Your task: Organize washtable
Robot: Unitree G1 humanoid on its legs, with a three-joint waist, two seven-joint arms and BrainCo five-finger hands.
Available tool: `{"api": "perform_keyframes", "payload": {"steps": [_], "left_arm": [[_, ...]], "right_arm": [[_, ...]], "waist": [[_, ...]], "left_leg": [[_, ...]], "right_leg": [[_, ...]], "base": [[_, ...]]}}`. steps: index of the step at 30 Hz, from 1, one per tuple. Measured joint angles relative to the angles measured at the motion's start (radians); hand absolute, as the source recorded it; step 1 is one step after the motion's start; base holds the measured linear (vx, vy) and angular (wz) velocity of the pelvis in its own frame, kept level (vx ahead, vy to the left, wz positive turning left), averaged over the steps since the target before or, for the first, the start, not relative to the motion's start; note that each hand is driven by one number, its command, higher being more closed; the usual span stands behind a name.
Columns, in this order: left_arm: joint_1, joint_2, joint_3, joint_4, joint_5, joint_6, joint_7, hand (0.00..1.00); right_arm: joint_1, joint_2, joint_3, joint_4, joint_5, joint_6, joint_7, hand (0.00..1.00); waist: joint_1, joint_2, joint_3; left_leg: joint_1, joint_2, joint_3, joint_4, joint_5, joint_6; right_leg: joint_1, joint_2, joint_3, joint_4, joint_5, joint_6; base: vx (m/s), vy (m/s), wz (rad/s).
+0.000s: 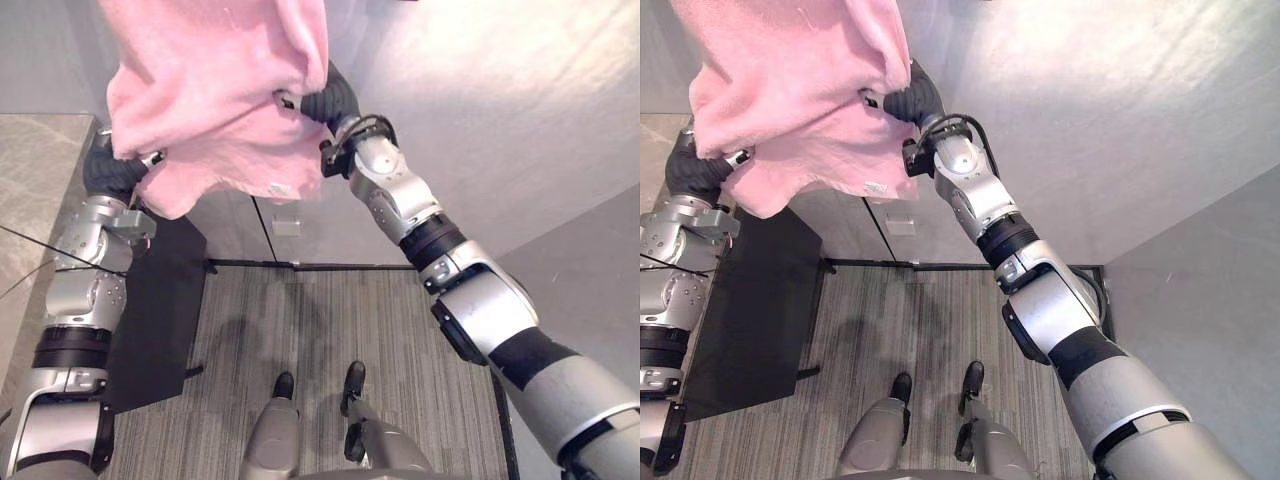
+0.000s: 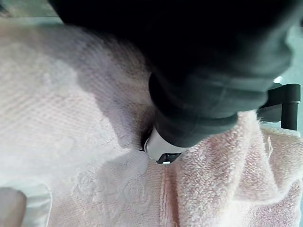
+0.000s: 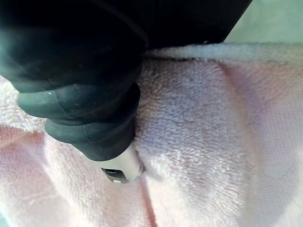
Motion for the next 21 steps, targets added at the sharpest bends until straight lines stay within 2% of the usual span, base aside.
{"api": "perform_keyframes", "payload": {"steps": [7, 21], "left_arm": [[0.021, -0.038, 0.017, 0.006, 0.010, 0.012, 0.000, 1.00], [0.020, -0.039, 0.021, 0.013, 0.020, 0.016, -0.003, 1.00]], "right_arm": [[0.053, 0.000, 0.000, 0.000, 0.004, 0.008, 0.026, 1.00], [0.056, 0.000, 0.000, 0.022, 0.046, 0.008, 0.031, 1.00]], "waist": [[-0.010, 0.000, 0.000], [-0.011, 0.007, 0.001]], "left_leg": [[0.002, 0.001, 0.007, 0.000, 0.000, 0.000], [0.007, 0.000, 0.014, -0.007, 0.000, 0.000]], "right_leg": [[0.000, 0.000, 0.011, 0.000, 0.000, 0.000], [-0.002, 0.000, 0.014, 0.000, 0.000, 0.001]], "base": [[0.00, 0.080, -0.03], [0.00, 0.016, -0.01]]}}
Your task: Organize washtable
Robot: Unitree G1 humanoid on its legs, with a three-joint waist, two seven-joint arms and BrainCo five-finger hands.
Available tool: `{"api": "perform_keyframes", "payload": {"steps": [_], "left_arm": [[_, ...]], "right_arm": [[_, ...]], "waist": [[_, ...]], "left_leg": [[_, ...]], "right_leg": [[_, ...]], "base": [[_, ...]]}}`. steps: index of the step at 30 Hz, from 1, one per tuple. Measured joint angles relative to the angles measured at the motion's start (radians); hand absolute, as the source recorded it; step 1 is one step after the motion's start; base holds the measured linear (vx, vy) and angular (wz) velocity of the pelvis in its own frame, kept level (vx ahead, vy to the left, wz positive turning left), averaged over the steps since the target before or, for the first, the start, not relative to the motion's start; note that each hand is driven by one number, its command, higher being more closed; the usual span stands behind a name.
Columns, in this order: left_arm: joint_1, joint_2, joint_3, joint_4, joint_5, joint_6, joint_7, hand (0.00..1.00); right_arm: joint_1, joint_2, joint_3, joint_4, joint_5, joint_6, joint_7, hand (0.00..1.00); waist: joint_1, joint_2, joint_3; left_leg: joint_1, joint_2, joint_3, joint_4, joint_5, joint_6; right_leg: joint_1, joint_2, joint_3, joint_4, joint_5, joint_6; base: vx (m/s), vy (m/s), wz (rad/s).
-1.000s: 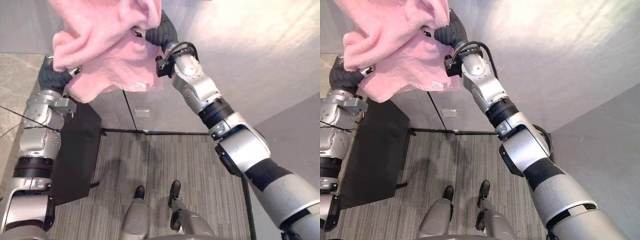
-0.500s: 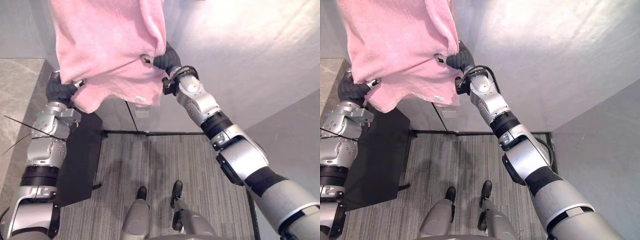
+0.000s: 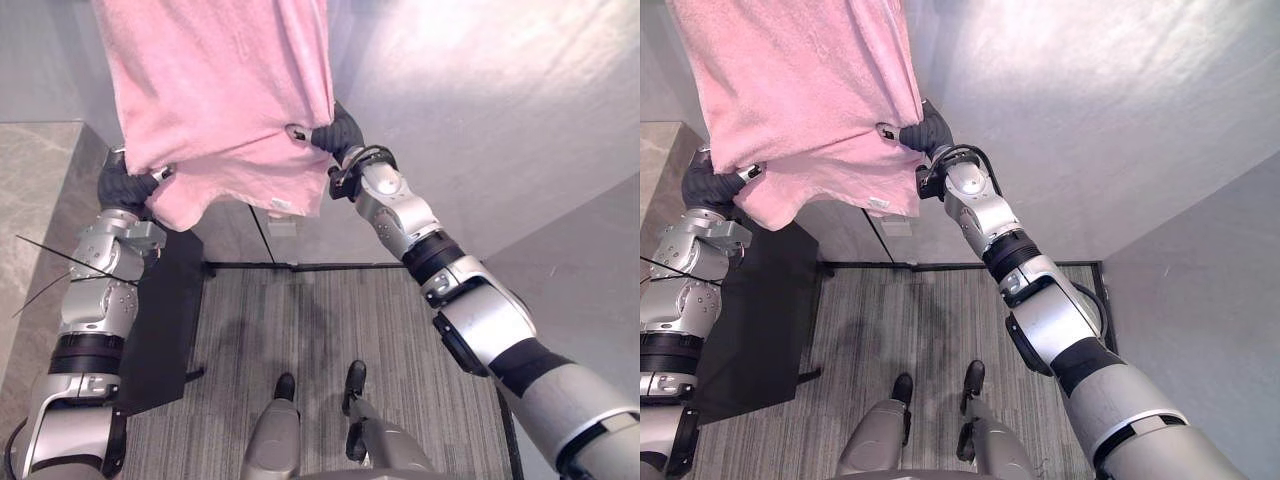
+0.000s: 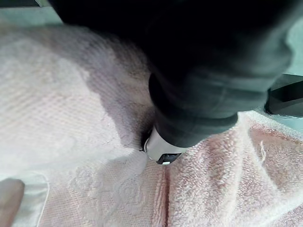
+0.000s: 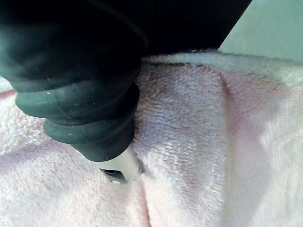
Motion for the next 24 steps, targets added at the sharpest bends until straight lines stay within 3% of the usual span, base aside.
{"api": "perform_keyframes", "payload": {"steps": [7, 8, 12, 16, 24], "left_arm": [[0.000, 0.000, 0.014, 0.001, 0.001, 0.003, -0.015, 1.00], [0.000, 0.000, 0.014, 0.001, 0.001, 0.003, -0.015, 0.00], [0.001, 0.000, 0.045, 0.034, 0.001, 0.003, -0.014, 0.00], [0.012, 0.004, 0.183, 0.136, -0.001, 0.002, 0.047, 0.00], [0.044, 0.011, 0.199, 0.166, -0.003, 0.003, 0.052, 0.00]], "right_arm": [[0.000, 0.000, 0.000, 0.001, 0.001, 0.001, 0.010, 1.00], [0.000, 0.000, 0.000, 0.001, 0.001, 0.001, 0.010, 0.00], [0.000, -0.018, 0.000, 0.013, 0.002, 0.001, 0.006, 0.00], [0.025, -0.159, -0.002, 0.014, 0.067, 0.001, -0.009, 0.00], [0.032, -0.222, 0.012, -0.066, 0.132, 0.000, 0.015, 0.00]], "waist": [[0.000, 0.006, 0.000], [0.000, 0.011, -0.001], [0.000, 0.020, -0.006], [0.012, 0.020, -0.006], [0.014, 0.020, -0.007]], "left_leg": [[0.007, 0.000, 0.008, -0.003, 0.000, 0.000], [0.007, 0.000, 0.008, -0.004, 0.000, 0.000], [0.013, 0.000, 0.008, -0.009, 0.000, 0.000], [0.024, 0.002, 0.007, -0.013, 0.000, 0.000], [0.040, 0.005, 0.009, -0.016, 0.000, 0.000]], "right_leg": [[0.003, 0.000, 0.004, 0.000, 0.000, 0.000], [0.003, 0.000, 0.003, 0.000, 0.000, 0.000], [0.006, 0.000, 0.004, 0.000, 0.000, 0.000], [0.015, 0.000, 0.003, 0.000, -0.001, 0.001], [0.026, 0.003, 0.012, 0.000, -0.001, 0.001]], "base": [[0.00, 0.039, -0.03], [0.01, 0.077, 0.00], [0.01, 0.047, -0.01], [0.01, 0.031, 0.00], [0.00, 0.081, -0.03]]}}
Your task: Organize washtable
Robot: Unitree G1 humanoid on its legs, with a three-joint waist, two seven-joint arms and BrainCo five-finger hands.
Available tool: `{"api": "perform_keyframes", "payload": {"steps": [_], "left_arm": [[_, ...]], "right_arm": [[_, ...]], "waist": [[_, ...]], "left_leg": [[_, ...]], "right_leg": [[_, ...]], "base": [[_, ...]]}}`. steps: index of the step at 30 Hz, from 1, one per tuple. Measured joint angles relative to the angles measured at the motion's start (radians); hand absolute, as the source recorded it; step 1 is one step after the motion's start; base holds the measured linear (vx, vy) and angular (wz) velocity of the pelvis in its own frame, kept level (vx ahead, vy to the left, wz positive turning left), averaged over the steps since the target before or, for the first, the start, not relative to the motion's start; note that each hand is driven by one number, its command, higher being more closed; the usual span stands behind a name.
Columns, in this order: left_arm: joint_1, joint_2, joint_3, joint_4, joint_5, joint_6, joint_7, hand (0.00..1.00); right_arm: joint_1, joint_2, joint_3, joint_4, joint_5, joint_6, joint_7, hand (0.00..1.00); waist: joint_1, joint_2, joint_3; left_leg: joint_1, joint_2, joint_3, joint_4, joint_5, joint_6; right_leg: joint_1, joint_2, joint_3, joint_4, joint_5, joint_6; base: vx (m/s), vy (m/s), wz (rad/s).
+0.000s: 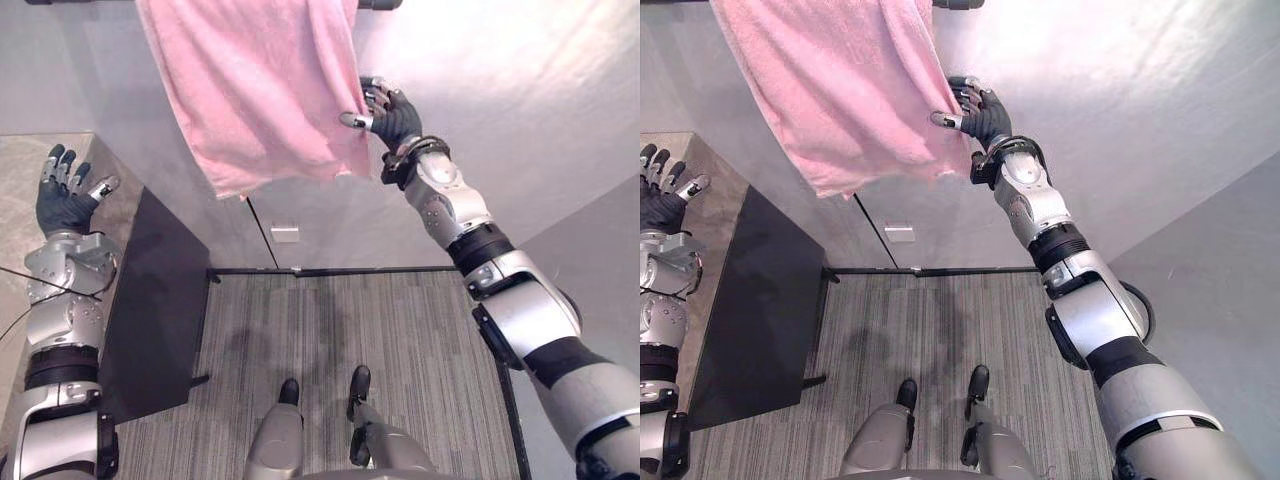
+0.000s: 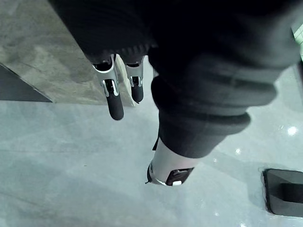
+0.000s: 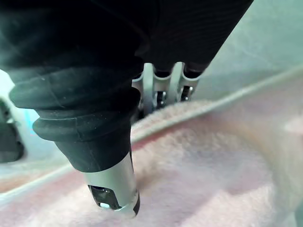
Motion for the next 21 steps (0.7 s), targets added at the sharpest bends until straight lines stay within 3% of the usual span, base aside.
{"api": "perform_keyframes", "payload": {"steps": [5, 11, 15, 18, 21], "left_arm": [[0.018, 0.012, 0.015, 0.030, -0.007, 0.000, 0.000, 0.00], [0.041, 0.022, 0.051, 0.030, -0.019, 0.000, 0.000, 0.00], [0.041, 0.056, 0.099, 0.010, -0.018, -0.001, 0.016, 0.00], [0.041, 0.083, 0.166, -0.059, -0.006, -0.010, 0.061, 0.00], [0.041, 0.085, 0.215, -0.170, 0.032, -0.033, 0.112, 0.00]], "right_arm": [[0.034, -0.075, 0.043, -0.098, 0.000, -0.004, 0.028, 0.00], [0.080, -0.152, 0.044, -0.098, -0.006, -0.003, 0.041, 0.00], [0.142, -0.196, -0.092, -0.188, -0.023, 0.000, 0.018, 0.00], [0.193, -0.223, -0.278, -0.316, -0.053, -0.009, -0.054, 0.00], [0.200, -0.253, -0.361, -0.408, -0.092, -0.038, -0.112, 0.00]], "waist": [[-0.002, -0.001, -0.022], [-0.003, 0.000, -0.059], [-0.015, -0.001, -0.069], [-0.018, 0.005, -0.105], [-0.026, 0.022, -0.126]], "left_leg": [[0.017, 0.005, 0.013, -0.010, 0.000, 0.000], [0.027, 0.008, 0.021, -0.014, 0.000, 0.000], [0.050, 0.011, 0.025, -0.031, 0.000, 0.000], [0.059, 0.010, 0.025, -0.047, 0.001, 0.000], [0.083, 0.009, 0.025, -0.056, 0.001, 0.001]], "right_leg": [[0.007, 0.001, 0.018, -0.003, -0.001, 0.002], [0.013, 0.002, 0.018, -0.001, -0.002, 0.003], [0.029, 0.002, 0.017, -0.005, -0.015, 0.021], [0.029, 0.002, 0.015, -0.005, -0.019, 0.023], [0.046, 0.002, 0.015, -0.004, -0.017, 0.020]], "base": [[0.00, 0.083, -0.08], [0.01, 0.079, -0.03], [-0.01, 0.073, 0.03], [0.03, 0.078, -0.01], [0.05, 0.086, -0.05]]}}
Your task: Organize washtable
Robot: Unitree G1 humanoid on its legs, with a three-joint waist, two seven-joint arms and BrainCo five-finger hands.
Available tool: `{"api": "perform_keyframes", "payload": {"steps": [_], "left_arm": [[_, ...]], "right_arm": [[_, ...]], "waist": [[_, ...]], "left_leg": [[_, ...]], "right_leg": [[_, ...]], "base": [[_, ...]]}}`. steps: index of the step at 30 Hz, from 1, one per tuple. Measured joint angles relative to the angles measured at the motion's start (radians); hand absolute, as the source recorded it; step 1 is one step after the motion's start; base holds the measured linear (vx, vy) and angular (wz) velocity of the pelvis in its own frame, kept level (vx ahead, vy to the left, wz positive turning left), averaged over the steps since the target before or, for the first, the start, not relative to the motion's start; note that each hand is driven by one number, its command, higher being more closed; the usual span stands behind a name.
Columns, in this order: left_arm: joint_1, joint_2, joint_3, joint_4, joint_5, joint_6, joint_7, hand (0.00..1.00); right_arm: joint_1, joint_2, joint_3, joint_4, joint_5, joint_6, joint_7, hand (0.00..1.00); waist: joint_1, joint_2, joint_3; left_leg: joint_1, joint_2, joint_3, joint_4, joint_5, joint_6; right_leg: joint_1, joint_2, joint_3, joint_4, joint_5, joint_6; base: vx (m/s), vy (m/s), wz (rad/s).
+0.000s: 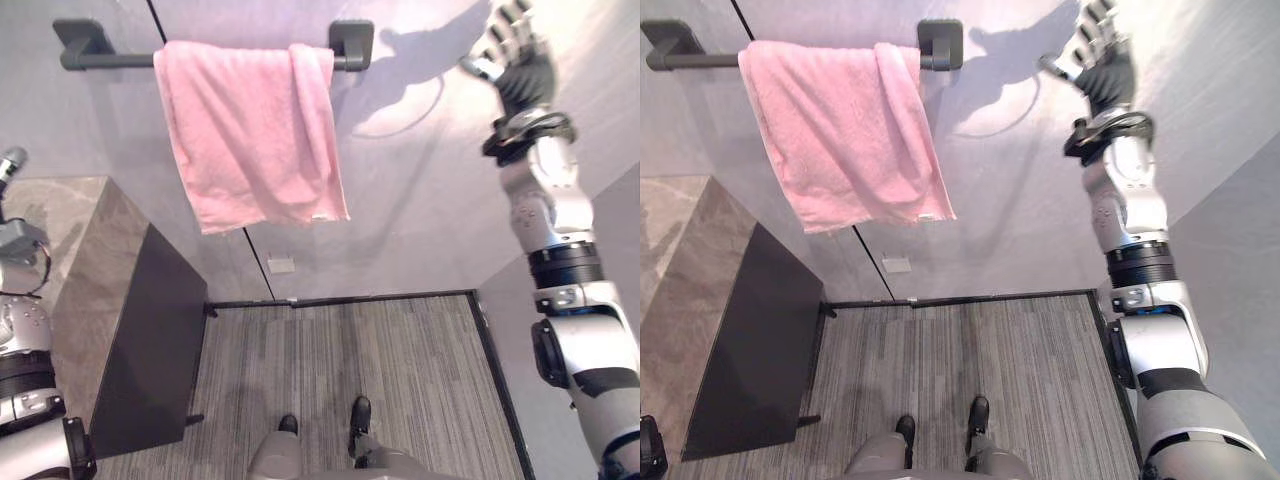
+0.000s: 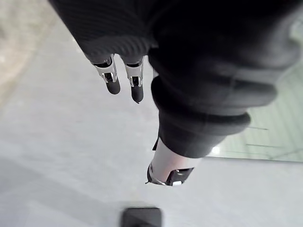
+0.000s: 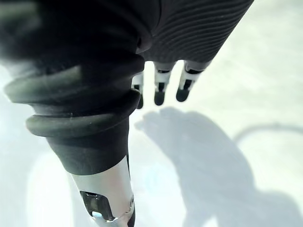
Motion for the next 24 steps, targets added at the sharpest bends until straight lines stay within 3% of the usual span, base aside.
{"api": "perform_keyframes", "payload": {"steps": [2, 6, 11, 16, 24], "left_arm": [[-0.006, 0.000, 0.004, -0.086, 0.041, -0.027, 0.021, 0.00], [-0.027, -0.008, -0.006, -0.175, 0.082, -0.035, 0.039, 0.00], [-0.030, -0.024, -0.048, -0.275, 0.110, -0.038, 0.038, 0.00], [-0.021, -0.030, -0.158, -0.363, 0.104, -0.047, -0.031, 0.00], [0.089, -0.060, -0.336, -0.411, 0.024, -0.037, -0.152, 0.00]], "right_arm": [[0.000, -0.007, -0.009, -0.081, -0.014, -0.028, -0.023, 0.00], [0.000, 0.005, 0.003, -0.167, -0.020, -0.051, -0.018, 0.00], [0.000, 0.078, 0.092, -0.194, -0.012, -0.065, 0.032, 0.00], [0.000, 0.142, 0.278, -0.236, 0.014, -0.069, 0.133, 0.00], [-0.001, 0.159, 0.501, -0.230, 0.073, -0.062, 0.219, 0.00]], "waist": [[-0.012, 0.009, -0.009], [-0.020, 0.011, -0.018], [-0.019, 0.016, -0.069], [-0.014, 0.018, -0.083], [-0.021, 0.016, -0.094]], "left_leg": [[0.026, -0.003, 0.000, -0.020, 0.001, 0.002], [0.047, -0.011, 0.002, -0.046, 0.008, 0.010], [0.080, -0.020, -0.002, -0.111, 0.046, 0.012], [0.110, -0.027, -0.003, -0.157, 0.070, 0.014], [0.136, -0.027, 0.003, -0.202, 0.086, 0.010]], "right_leg": [[0.017, -0.002, -0.001, 0.000, 0.000, 0.000], [0.030, -0.010, -0.002, 0.000, -0.006, -0.001], [0.039, -0.020, -0.026, 0.002, -0.018, 0.002], [0.050, -0.028, -0.031, 0.000, -0.023, 0.005], [0.051, -0.028, -0.028, 0.001, -0.026, 0.006]], "base": [[0.04, 0.100, -0.04], [-0.01, 0.079, 0.01], [0.02, 0.061, 0.14], [0.00, 0.057, 0.05], [0.01, 0.034, -0.02]]}}
